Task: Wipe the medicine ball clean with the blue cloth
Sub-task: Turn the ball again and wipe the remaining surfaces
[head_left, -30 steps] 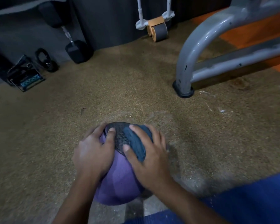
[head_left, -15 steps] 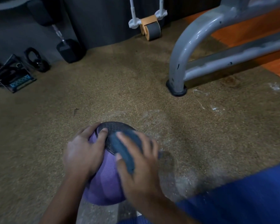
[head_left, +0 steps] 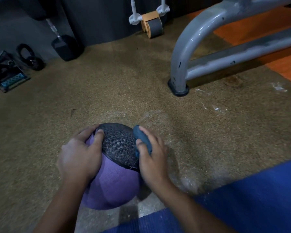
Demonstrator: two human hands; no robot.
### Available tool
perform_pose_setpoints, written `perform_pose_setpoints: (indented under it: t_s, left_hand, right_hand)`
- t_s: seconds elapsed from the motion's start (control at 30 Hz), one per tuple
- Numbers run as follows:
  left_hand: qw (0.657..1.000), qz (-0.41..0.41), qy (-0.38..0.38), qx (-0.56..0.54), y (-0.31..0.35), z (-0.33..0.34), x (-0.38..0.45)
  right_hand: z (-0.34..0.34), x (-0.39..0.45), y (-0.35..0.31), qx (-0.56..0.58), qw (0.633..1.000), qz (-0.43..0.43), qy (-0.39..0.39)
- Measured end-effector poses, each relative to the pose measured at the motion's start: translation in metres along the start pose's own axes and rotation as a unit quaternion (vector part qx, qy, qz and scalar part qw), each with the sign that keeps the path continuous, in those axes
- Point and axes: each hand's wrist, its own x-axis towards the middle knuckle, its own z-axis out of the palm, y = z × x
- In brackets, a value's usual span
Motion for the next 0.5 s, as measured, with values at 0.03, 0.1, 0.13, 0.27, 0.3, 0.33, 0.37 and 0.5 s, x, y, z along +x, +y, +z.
perform_pose_setpoints:
  t_s: [0.03, 0.1, 0.13, 0.27, 0.3, 0.33, 0.37, 0.5]
  left_hand:
    - [1.0, -0.004, 0.001, -0.005, -0.001, -0.001, 0.001]
    - [1.0, -0.004, -0.003, -0.014, -0.005, -0.002, 0.002]
    - [1.0, 0.0, -0.004, -0.02, -0.007, -0.003, 0.001]
    - [0.999, -0.001, 0.019, -0.032, -0.014, -0.004, -0.002]
    - [0.999, -0.007, 0.024, -0.039, -0.014, -0.004, -0.004]
    - [0.998, -0.012, 0.028, -0.049, -0.014, -0.005, -0.005]
    - [0.998, -0.018, 0.031, -0.059, -0.014, -0.005, -0.006]
    - [0.997, -0.035, 0.032, -0.065, -0.015, -0.006, -0.005]
  right_hand:
    - [0.002, -0.01, -0.013, -0.049, 0.997, -0.059, -0.007]
    - [0.007, -0.017, -0.034, -0.138, 0.977, -0.159, -0.028]
    - [0.01, -0.013, -0.041, -0.166, 0.968, -0.186, -0.037]
    - [0.023, 0.048, -0.026, -0.136, 0.979, -0.101, -0.111]
    - [0.022, 0.065, -0.014, -0.064, 0.987, -0.033, -0.142]
    - [0.019, 0.077, 0.0, 0.01, 0.985, 0.047, -0.168]
    - [0.016, 0.081, 0.013, 0.064, 0.971, 0.126, -0.193]
    - [0.011, 0.038, 0.042, 0.148, 0.952, 0.242, -0.119]
